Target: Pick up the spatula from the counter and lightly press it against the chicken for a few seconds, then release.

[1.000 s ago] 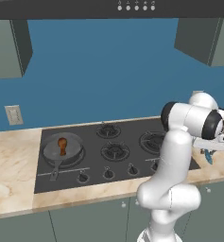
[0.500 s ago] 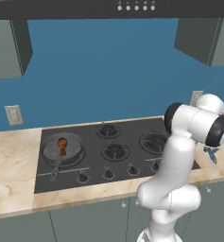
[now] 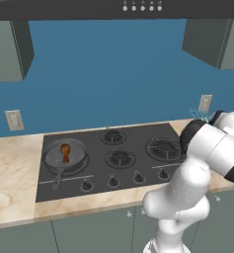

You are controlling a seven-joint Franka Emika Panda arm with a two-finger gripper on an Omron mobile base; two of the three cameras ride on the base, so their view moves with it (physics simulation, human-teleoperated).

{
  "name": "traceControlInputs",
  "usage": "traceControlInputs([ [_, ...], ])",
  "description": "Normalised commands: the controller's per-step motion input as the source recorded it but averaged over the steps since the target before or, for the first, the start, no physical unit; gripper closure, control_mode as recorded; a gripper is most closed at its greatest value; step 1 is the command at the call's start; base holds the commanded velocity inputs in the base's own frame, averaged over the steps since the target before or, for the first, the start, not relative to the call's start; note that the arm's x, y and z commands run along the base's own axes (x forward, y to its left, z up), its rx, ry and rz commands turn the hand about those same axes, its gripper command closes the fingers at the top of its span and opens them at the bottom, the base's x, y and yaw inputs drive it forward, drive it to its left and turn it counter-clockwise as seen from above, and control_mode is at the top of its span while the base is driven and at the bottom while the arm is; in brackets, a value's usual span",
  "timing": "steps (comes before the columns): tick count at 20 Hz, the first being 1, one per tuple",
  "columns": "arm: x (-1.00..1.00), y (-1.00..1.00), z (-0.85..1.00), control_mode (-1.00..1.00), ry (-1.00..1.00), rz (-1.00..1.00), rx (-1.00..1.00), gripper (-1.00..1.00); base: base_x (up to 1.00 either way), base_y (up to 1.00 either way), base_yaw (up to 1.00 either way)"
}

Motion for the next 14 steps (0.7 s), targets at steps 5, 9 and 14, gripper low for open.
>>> traceControlInputs([
  [5,-0.22,0.29,0.48,-1.00,-0.08,0.20,-0.08,1.00,0.00,0.00,0.00],
  [9,-0.15,0.27,0.50,-1.00,-0.02,0.17,-0.08,1.00,0.00,0.00,0.00],
  [14,-0.11,0.27,0.55,-1.00,0.00,0.18,-0.07,1.00,0.00,0.00,0.00],
])
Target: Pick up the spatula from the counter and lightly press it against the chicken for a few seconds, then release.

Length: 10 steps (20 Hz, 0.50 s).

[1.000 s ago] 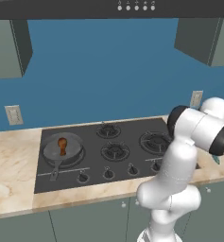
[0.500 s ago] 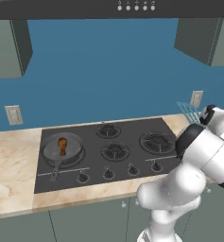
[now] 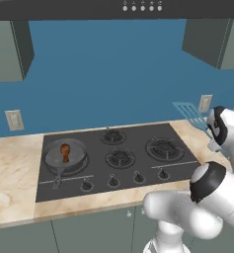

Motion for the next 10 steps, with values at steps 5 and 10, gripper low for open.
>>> traceControlInputs([
  [5,-0.09,0.28,0.35,-1.00,0.00,0.16,-0.07,1.00,0.00,0.00,0.00],
  [10,-0.02,0.34,0.30,-1.00,0.00,0.21,-0.04,1.00,0.00,0.00,0.00],
])
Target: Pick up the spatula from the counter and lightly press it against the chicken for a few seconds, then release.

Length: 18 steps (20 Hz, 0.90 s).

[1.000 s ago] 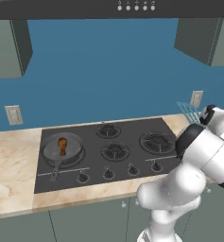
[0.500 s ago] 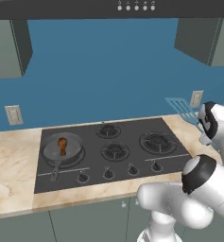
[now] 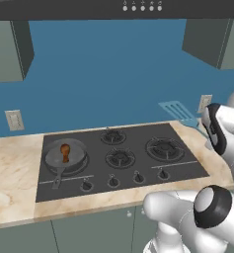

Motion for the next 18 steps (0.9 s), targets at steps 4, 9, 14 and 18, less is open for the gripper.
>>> traceControlInputs([
  [4,0.00,0.42,0.26,-1.00,0.00,0.27,-0.03,1.00,0.00,0.00,0.00],
  [9,0.00,0.41,0.19,-1.00,0.02,0.33,-0.01,1.00,0.00,0.00,0.00],
  [14,0.00,0.57,0.05,-1.00,0.08,0.34,-0.01,1.00,0.00,0.00,0.00],
  [18,0.00,0.50,0.08,-1.00,0.05,0.27,-0.01,1.00,0.00,0.00,0.00],
])
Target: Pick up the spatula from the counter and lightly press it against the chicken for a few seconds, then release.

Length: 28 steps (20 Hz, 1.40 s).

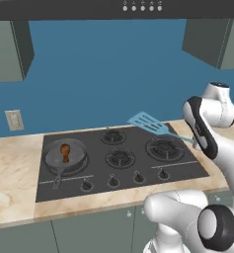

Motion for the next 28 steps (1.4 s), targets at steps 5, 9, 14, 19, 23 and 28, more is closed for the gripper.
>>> traceControlInputs([
  [5,0.02,0.38,0.19,-1.00,0.07,0.17,0.00,1.00,0.00,0.00,0.00],
  [9,0.00,0.39,0.18,-1.00,0.01,0.10,-0.02,1.00,0.00,0.00,0.00],
  [14,0.00,0.40,0.02,-1.00,0.00,0.10,-0.03,1.00,0.00,0.00,0.00],
  [19,0.17,0.54,0.00,-1.00,0.04,0.06,-0.03,1.00,0.00,0.00,0.00],
  [23,0.27,0.33,0.01,-1.00,0.05,0.03,0.01,1.00,0.00,0.00,0.00],
  [28,0.20,0.31,0.00,-1.00,0.08,0.02,0.00,1.00,0.00,0.00,0.00],
])
